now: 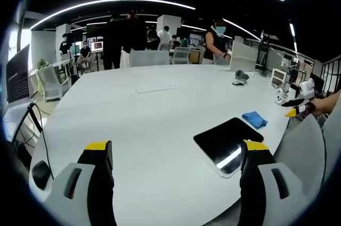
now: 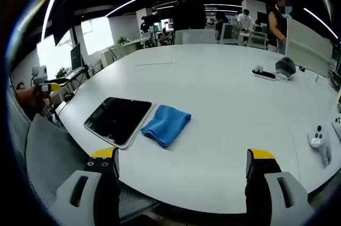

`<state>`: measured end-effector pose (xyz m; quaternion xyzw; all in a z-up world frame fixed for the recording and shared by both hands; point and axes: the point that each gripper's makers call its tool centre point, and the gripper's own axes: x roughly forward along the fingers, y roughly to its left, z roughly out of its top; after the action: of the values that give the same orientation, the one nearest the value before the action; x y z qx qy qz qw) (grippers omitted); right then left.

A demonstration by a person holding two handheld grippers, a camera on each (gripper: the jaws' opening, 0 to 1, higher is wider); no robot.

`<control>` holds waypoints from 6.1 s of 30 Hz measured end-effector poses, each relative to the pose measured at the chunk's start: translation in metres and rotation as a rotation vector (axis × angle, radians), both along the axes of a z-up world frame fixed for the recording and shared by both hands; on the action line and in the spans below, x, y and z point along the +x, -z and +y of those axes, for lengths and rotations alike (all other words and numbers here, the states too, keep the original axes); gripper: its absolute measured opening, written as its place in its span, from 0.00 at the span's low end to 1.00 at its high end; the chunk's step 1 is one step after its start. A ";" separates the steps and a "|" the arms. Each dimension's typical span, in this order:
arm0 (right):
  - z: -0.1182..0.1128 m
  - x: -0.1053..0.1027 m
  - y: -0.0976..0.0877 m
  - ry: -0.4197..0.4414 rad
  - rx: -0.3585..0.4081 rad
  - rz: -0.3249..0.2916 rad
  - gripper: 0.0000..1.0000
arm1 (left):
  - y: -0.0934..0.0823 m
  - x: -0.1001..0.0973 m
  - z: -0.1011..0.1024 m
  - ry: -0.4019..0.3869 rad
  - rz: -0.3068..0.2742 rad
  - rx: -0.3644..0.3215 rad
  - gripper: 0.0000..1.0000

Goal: Wipe the mirror surface with the cleaning cloth until all visible marks leave the cleaned area.

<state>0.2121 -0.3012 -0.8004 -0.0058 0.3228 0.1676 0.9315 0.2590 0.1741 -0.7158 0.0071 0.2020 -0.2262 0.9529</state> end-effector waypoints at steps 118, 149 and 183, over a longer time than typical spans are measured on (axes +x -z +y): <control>0.175 0.120 0.066 0.002 0.005 0.310 0.00 | 0.035 -0.008 -0.012 0.060 0.017 0.096 0.99; 0.218 0.125 0.065 0.042 -0.003 0.347 0.00 | 0.039 0.006 -0.004 0.109 0.032 0.044 0.99; 0.338 0.132 0.066 -0.144 -0.008 0.367 0.00 | 0.029 -0.003 0.002 0.118 0.047 0.021 0.99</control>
<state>0.3445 0.0363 -0.8668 -0.0019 0.4868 0.2308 0.8425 0.2561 0.1762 -0.7451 0.0238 0.2261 -0.2798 0.9327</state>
